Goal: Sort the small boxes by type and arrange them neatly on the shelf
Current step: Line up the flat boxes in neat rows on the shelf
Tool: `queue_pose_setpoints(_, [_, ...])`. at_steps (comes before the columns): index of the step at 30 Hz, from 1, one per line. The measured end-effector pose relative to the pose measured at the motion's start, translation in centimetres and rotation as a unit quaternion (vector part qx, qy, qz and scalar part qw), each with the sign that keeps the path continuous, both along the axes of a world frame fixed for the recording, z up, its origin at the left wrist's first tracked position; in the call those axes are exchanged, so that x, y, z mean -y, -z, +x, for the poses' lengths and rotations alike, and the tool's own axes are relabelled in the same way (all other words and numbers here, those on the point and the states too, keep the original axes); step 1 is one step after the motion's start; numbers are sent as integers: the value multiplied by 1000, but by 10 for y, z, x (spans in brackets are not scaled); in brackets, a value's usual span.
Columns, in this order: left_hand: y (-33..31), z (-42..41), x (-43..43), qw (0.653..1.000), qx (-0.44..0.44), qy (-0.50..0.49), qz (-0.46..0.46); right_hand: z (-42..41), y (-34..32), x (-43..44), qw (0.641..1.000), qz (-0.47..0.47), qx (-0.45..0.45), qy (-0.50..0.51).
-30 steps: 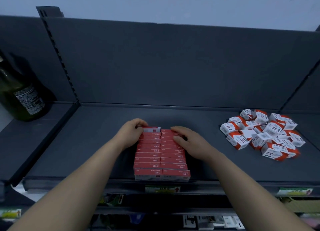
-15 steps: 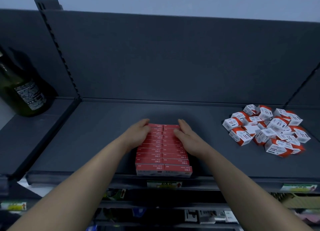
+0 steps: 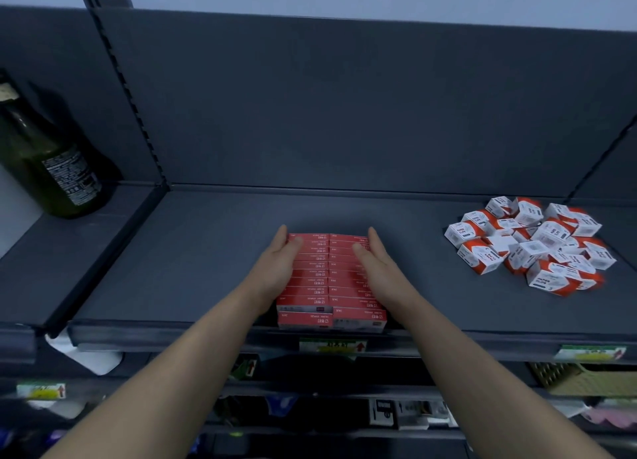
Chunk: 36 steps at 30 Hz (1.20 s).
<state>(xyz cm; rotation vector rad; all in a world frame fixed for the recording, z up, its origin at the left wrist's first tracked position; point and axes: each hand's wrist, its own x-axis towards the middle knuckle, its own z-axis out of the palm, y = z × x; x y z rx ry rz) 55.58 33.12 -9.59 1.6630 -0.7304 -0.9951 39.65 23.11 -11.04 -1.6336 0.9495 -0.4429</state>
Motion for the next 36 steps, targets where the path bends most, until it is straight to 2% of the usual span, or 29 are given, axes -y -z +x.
queue_pose_setpoints(4, [2, -8, -17, 999, -16, -2, -36, -11, 0, -7, 998, 44, 48, 22])
queue_pose_setpoints(7, [3, -14, -21, 999, -2, 19, -41, -4, 4, -21, 998, 10, 55, 12])
queue_pose_setpoints(9, [2, -10, -24, 999, -10, 29, -42, -4, 1, -22, 998, 20, 63, 6])
queue_pose_setpoints(12, [3, 3, -36, 990, 15, 133, -39, -18, -8, -17, 993, 59, 90, -40])
queue_pose_setpoints(14, [6, 5, -45, 978, 87, 191, -8, -31, -11, -15, 992, 26, 51, -111])
queue_pose_setpoints(17, [8, 4, -49, 960, 180, 213, 18, -38, -11, -18, 982, -38, -40, -181])
queue_pose_setpoints(19, [6, 7, -47, 958, 189, 214, 11, -39, -12, -20, 973, -87, -112, -182])
queue_pose_setpoints(25, [6, 5, -47, 958, 206, 198, 3, -38, -11, -24, 977, -111, -116, -137])
queue_pose_setpoints(30, [6, 7, -48, 960, 196, 198, 1, -38, -9, -24, 980, -112, -107, -126])
queue_pose_setpoints(36, [12, 7, -36, 992, 60, 111, -13, -28, -16, -26, 995, -28, -18, -90])
